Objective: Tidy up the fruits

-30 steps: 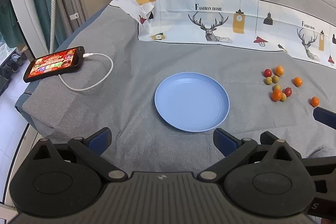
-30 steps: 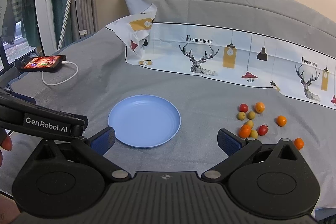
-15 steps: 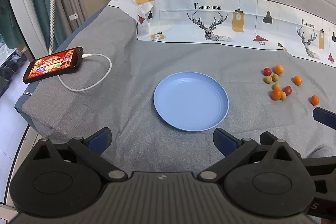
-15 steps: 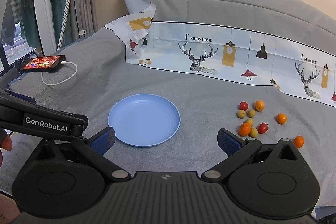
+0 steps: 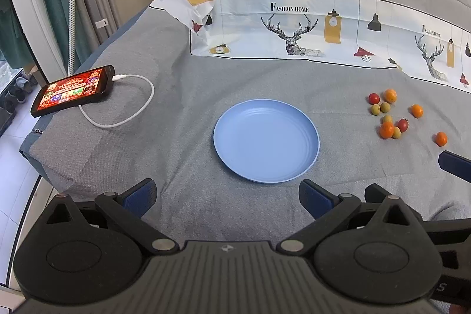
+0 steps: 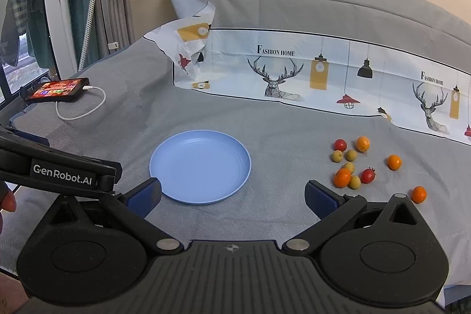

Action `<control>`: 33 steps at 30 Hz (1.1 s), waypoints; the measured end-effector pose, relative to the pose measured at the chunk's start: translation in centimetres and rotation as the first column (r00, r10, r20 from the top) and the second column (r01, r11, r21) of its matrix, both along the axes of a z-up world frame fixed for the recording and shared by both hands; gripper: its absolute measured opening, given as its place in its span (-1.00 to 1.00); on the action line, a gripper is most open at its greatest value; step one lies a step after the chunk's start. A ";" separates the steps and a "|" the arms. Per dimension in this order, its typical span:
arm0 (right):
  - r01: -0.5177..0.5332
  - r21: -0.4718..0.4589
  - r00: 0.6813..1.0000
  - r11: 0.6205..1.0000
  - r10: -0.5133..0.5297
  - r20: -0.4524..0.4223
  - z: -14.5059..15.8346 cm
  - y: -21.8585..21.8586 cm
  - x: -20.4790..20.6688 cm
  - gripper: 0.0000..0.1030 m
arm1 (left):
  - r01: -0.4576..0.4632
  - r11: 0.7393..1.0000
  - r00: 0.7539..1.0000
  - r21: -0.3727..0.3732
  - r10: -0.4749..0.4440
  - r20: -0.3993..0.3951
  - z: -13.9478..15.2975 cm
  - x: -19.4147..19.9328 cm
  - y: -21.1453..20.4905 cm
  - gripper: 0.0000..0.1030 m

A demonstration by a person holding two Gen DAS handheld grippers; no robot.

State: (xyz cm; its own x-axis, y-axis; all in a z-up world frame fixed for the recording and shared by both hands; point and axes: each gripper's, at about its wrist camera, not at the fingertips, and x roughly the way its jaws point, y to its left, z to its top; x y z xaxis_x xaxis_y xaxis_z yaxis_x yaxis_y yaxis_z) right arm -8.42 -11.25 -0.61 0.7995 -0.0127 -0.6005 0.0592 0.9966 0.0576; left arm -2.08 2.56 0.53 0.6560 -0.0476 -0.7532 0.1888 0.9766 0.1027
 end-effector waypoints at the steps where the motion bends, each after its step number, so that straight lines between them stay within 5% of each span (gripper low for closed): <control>1: 0.000 -0.001 1.000 1.000 0.000 0.000 0.0 0.0 0.0 0.99 | 0.000 1.000 1.000 0.000 0.000 0.001 0.0 0.0 0.0 0.99; 33: 0.059 0.028 0.998 0.998 -0.059 -0.026 -1.2 -2.0 -0.2 0.99 | 0.065 0.997 0.997 0.031 -0.064 -0.031 -0.9 0.7 -3.2 0.99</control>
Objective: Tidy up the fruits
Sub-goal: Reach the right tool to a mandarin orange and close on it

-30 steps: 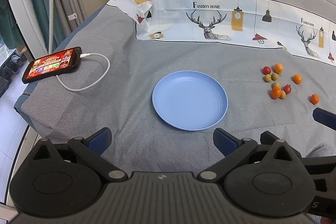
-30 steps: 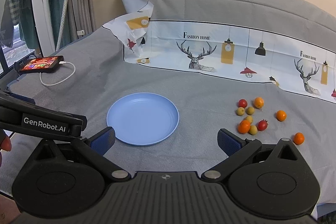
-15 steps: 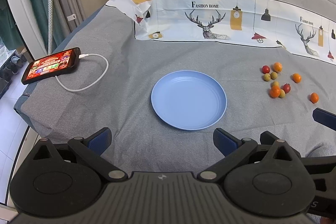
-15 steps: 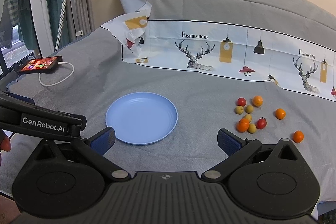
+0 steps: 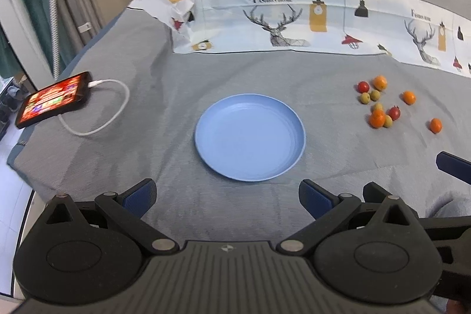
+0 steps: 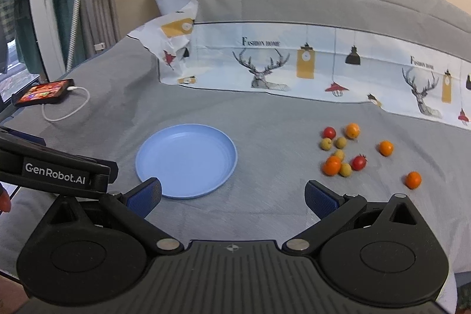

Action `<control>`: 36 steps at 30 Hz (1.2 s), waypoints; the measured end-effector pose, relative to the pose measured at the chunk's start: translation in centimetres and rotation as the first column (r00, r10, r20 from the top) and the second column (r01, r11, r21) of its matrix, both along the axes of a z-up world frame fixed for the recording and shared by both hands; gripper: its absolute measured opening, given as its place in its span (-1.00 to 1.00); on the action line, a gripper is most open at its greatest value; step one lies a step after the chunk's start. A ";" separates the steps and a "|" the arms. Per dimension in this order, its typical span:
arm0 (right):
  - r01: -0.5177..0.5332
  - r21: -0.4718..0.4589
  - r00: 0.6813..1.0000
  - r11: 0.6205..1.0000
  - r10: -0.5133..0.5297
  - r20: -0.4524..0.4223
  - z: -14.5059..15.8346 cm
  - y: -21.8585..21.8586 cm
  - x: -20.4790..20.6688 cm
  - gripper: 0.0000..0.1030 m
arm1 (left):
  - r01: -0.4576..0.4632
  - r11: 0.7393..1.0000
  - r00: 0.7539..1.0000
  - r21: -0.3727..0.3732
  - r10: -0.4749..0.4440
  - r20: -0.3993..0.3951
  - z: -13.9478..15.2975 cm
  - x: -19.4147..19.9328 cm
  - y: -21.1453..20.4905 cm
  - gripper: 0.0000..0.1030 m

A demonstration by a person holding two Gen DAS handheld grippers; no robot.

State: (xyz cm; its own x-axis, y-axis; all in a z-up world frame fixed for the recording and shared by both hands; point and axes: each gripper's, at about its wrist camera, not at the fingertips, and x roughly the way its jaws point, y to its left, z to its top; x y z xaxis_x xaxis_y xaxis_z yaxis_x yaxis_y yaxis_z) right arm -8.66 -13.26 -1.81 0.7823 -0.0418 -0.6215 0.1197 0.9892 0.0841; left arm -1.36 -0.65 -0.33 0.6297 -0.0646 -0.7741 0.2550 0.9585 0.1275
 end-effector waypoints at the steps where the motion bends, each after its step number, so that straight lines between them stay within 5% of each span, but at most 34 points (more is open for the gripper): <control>1: 0.009 0.004 1.000 1.000 -0.009 -0.003 -0.2 -0.4 0.0 0.99 | 0.009 1.000 1.000 0.004 -0.009 -0.003 -0.1 0.2 -0.4 0.99; 12: 0.277 0.048 0.961 0.960 -0.276 -0.031 -3.6 -9.4 0.1 0.99 | 0.208 0.977 0.978 0.055 -0.206 -0.035 -1.9 4.1 -10.8 0.99; 21: 0.591 0.024 0.807 0.806 -0.590 -0.044 -8.8 -20.8 2.6 0.99 | 0.396 0.917 0.903 0.044 -0.379 -0.203 -8.4 9.6 -21.6 0.99; 27: 0.640 -0.058 0.766 0.766 -0.642 -0.037 -14.4 -26.5 6.5 0.99 | 0.420 0.906 0.880 0.050 -0.393 -0.267 -13.9 13.7 -27.1 0.99; 36: 0.672 -0.018 0.726 0.740 -0.664 -0.179 -20.2 -32.9 10.4 0.99 | 0.431 0.902 0.856 0.012 -0.404 -0.323 -18.4 18.6 -31.6 0.99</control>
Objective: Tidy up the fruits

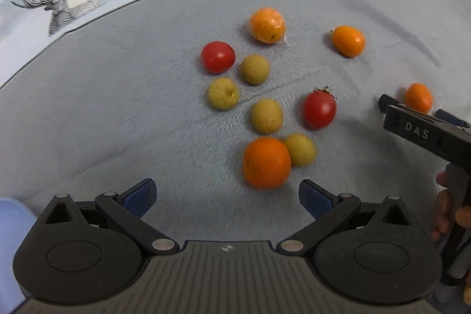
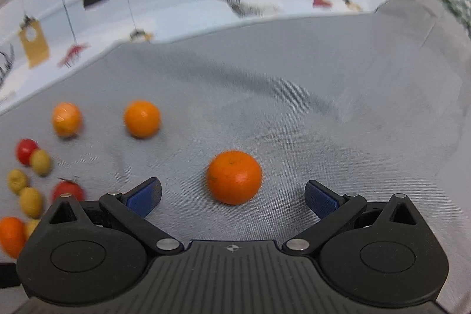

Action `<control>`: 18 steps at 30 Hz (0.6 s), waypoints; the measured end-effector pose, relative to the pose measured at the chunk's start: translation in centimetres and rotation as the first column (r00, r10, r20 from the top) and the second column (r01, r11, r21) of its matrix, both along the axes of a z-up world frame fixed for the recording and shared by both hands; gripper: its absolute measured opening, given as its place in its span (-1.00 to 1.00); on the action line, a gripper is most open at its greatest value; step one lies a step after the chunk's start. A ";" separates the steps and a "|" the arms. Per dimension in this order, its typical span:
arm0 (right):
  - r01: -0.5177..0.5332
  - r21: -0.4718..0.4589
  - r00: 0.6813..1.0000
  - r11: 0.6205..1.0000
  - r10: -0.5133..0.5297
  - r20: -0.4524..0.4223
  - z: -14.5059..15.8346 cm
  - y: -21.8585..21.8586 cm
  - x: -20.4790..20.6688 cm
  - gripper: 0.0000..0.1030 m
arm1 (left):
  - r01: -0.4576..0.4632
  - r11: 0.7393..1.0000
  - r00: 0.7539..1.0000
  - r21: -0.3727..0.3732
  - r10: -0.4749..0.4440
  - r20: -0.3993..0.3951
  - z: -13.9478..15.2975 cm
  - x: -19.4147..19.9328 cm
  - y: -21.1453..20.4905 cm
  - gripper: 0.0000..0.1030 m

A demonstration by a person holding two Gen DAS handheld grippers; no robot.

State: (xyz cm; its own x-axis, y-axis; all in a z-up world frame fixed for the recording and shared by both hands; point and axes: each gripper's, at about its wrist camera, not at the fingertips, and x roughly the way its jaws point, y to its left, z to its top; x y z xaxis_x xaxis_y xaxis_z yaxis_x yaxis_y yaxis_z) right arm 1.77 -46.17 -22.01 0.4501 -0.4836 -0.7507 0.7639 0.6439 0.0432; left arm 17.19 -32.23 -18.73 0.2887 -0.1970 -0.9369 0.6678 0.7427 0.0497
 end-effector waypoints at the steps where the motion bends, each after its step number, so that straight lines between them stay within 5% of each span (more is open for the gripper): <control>1: -0.004 -0.021 1.000 1.000 0.004 -0.005 -0.3 0.0 0.2 0.99 | -0.001 1.000 1.000 0.001 0.001 -0.003 -0.3 0.2 -0.3 0.99; 8: -0.003 -0.074 1.000 0.997 0.004 0.016 -0.7 0.3 0.5 0.99 | -0.005 1.000 1.000 -0.019 0.004 -0.007 -0.8 1.2 -0.9 0.99; 10: -0.001 -0.082 1.000 0.997 0.002 0.019 -0.6 0.4 0.4 0.99 | 0.002 0.999 1.000 -0.032 -0.001 0.008 -0.6 1.2 -0.7 0.75; 12: -0.001 -0.085 1.000 0.996 0.002 0.018 -0.5 0.5 0.4 0.99 | 0.009 0.999 1.000 -0.053 -0.010 -0.010 -0.2 1.0 -0.4 -0.05; 13: -0.006 -0.079 1.000 0.997 0.007 0.015 -0.5 0.4 0.4 0.95 | 0.017 0.998 1.000 -0.061 -0.018 -0.004 0.1 0.7 -0.4 -0.30; 14: -0.016 -0.068 1.000 0.998 0.017 0.014 -0.3 0.4 0.3 0.83 | 0.027 0.998 1.000 -0.064 -0.027 0.003 0.5 0.5 -0.4 -0.32; 16: -0.028 -0.095 0.999 0.995 0.032 0.036 0.4 1.0 -0.4 -0.25 | 0.021 0.996 1.000 -0.083 -0.020 0.006 0.8 0.3 0.0 -0.32; 18: -0.053 -0.122 0.998 0.991 0.057 0.030 0.6 1.3 -0.4 -0.23 | 0.020 0.996 1.000 -0.087 -0.019 0.009 1.0 0.1 0.4 -0.32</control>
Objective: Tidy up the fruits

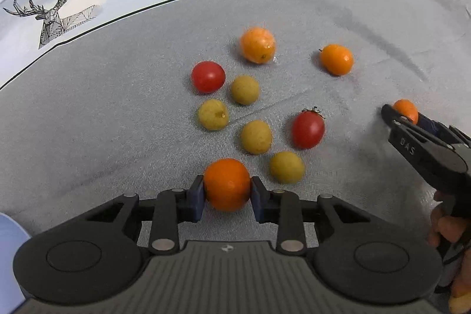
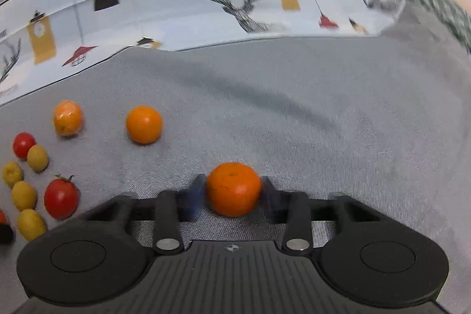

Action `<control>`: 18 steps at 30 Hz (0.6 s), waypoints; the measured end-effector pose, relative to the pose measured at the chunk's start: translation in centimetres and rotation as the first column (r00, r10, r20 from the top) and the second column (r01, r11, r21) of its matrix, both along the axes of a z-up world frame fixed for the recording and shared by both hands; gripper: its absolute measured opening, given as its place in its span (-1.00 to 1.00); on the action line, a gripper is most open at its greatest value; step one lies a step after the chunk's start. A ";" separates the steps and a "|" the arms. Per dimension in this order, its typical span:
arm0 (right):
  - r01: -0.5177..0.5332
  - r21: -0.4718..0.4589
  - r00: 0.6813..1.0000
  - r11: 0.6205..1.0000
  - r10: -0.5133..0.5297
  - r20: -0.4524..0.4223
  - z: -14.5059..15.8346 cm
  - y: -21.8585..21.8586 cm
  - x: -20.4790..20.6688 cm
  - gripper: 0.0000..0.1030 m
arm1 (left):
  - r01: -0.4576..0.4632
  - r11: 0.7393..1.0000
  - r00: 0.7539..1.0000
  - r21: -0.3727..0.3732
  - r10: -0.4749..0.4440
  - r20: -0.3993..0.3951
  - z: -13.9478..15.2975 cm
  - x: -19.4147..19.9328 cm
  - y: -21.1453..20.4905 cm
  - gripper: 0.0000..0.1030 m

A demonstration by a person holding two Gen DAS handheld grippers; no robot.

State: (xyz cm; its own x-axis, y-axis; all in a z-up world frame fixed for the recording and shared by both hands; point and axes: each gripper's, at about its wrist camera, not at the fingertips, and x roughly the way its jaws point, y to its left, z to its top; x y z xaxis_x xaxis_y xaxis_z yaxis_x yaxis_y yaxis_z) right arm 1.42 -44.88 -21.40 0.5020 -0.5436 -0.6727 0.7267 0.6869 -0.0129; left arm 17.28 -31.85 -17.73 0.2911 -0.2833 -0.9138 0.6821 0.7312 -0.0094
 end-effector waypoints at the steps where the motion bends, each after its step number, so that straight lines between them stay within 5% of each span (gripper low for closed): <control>1: 0.001 0.000 1.000 1.000 -0.001 -0.001 0.0 0.0 0.1 -0.23 | -0.002 1.000 1.000 -0.001 0.002 0.005 0.1 -0.1 0.2 -0.32; 9: -0.031 -0.016 0.998 0.999 0.032 0.056 0.7 0.2 0.0 -0.23 | -0.025 1.000 0.998 -0.017 0.026 0.057 2.6 -1.7 2.9 -0.31; 18: -0.123 -0.054 0.986 0.991 0.128 0.106 4.0 4.1 -1.3 -0.23 | -0.128 0.989 0.980 -0.073 0.137 0.141 9.1 -4.2 10.8 -0.31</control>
